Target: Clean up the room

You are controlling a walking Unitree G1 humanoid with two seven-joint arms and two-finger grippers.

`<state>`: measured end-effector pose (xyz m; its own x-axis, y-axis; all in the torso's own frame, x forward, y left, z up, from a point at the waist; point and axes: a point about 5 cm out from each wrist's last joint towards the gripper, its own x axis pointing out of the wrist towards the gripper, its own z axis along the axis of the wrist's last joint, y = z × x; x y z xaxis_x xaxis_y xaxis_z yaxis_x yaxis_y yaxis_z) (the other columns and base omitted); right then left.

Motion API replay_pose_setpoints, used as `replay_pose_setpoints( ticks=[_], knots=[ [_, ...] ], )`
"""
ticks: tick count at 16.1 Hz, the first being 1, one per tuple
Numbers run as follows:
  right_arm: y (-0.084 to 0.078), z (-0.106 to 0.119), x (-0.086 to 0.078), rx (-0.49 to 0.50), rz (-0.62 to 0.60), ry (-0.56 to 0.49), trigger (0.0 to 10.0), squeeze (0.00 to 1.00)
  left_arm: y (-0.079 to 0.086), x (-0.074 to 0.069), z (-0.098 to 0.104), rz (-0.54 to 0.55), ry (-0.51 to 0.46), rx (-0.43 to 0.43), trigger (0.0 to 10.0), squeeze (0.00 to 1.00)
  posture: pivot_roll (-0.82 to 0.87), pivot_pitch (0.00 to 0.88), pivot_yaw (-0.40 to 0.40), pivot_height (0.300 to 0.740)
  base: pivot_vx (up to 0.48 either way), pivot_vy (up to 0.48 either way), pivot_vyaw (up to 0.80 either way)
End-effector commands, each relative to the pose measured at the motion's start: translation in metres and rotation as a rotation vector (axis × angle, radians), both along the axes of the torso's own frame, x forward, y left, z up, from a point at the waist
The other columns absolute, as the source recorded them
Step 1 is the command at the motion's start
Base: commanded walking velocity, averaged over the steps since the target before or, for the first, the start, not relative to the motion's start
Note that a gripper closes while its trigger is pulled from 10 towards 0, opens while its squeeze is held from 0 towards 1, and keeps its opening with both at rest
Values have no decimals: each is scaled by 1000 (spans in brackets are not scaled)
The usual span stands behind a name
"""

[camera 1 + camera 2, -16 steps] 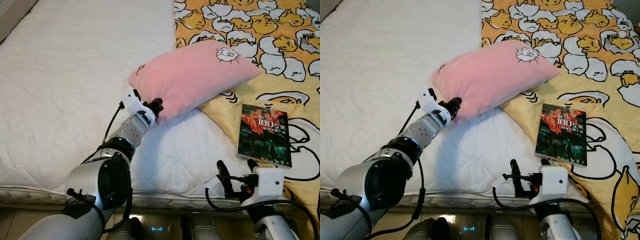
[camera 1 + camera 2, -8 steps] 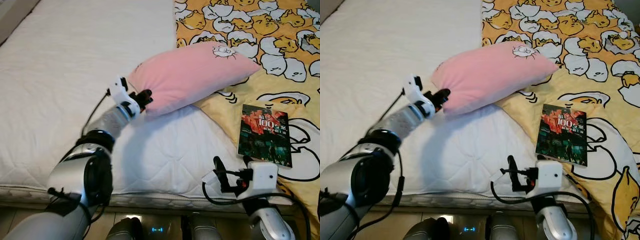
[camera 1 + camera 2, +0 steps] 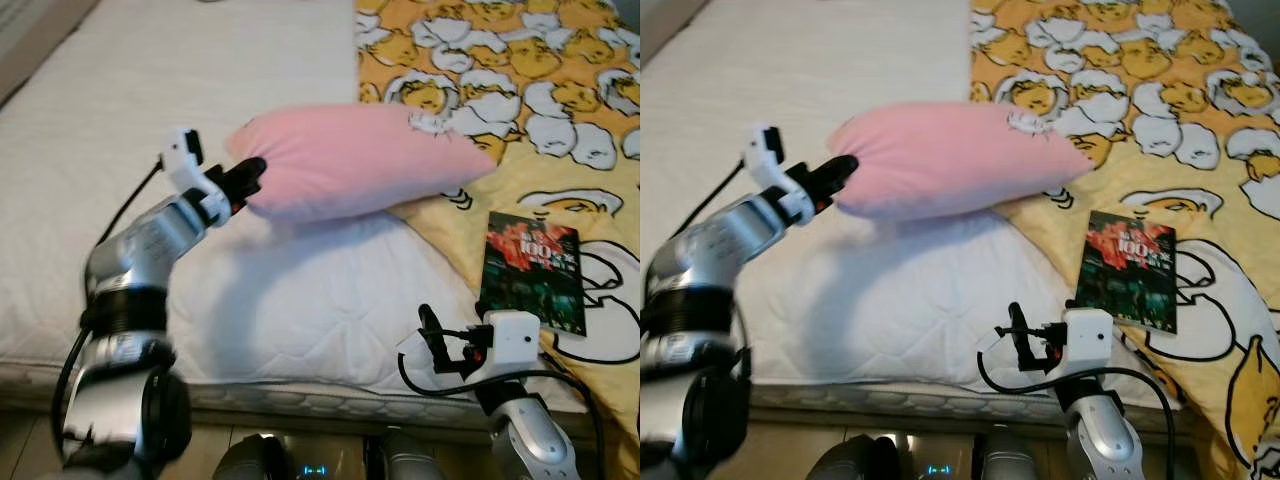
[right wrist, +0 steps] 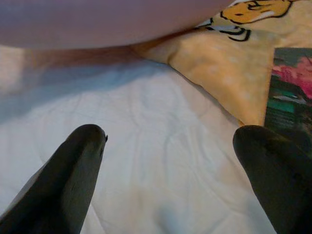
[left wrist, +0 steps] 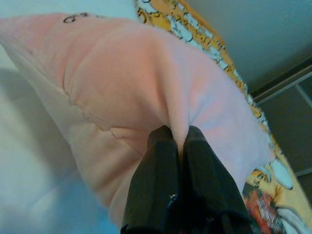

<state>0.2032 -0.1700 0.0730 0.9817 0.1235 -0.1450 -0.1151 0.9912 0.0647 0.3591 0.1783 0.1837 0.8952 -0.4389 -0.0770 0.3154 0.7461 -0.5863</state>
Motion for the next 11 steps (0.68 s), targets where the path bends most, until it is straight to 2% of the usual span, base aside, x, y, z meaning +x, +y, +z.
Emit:
replay_pose_setpoints(
  ticks=[1, 4, 5, 6, 8, 10, 11],
  knots=[
    [-1, -2, 0, -3, 2, 1, 10000, 0, 2, -12, 1, -8, 1, 30, 0, 0, -106, 107, 36, 731, 0, 0, 0],
    [-2, -2, 2, 14, 3, -10, 10000, 0, 4, -36, -7, 7, -13, 90, 0, 0, -95, 96, 33, 731, 0, 0, 0],
    [-2, -2, 2, 16, 10, -12, 10000, 0, 3, -38, -7, 8, -26, 100, 0, 0, -93, 93, 31, 731, 0, 0, 0],
    [0, -1, 1, 27, 39, -16, 10000, 0, -1, -41, -7, 0, -67, 147, 0, 0, -91, 89, 26, 731, 0, 0, 0],
    [4, 3, -1, 38, 115, -21, 10000, 0, -19, -61, -17, -70, -68, 215, 0, 0, -92, 80, 21, 731, 0, 0, 0],
    [3, 5, -1, 48, 134, -29, 10000, 0, -29, -76, -23, -116, -42, 224, 0, 0, -91, 74, 20, 731, 0, 0, 0],
    [3, 7, 0, 55, 144, -34, 10000, 0, -38, -89, -25, -158, -28, 222, 0, 0, -88, 69, 18, 731, 0, 0, 0]
  ],
)
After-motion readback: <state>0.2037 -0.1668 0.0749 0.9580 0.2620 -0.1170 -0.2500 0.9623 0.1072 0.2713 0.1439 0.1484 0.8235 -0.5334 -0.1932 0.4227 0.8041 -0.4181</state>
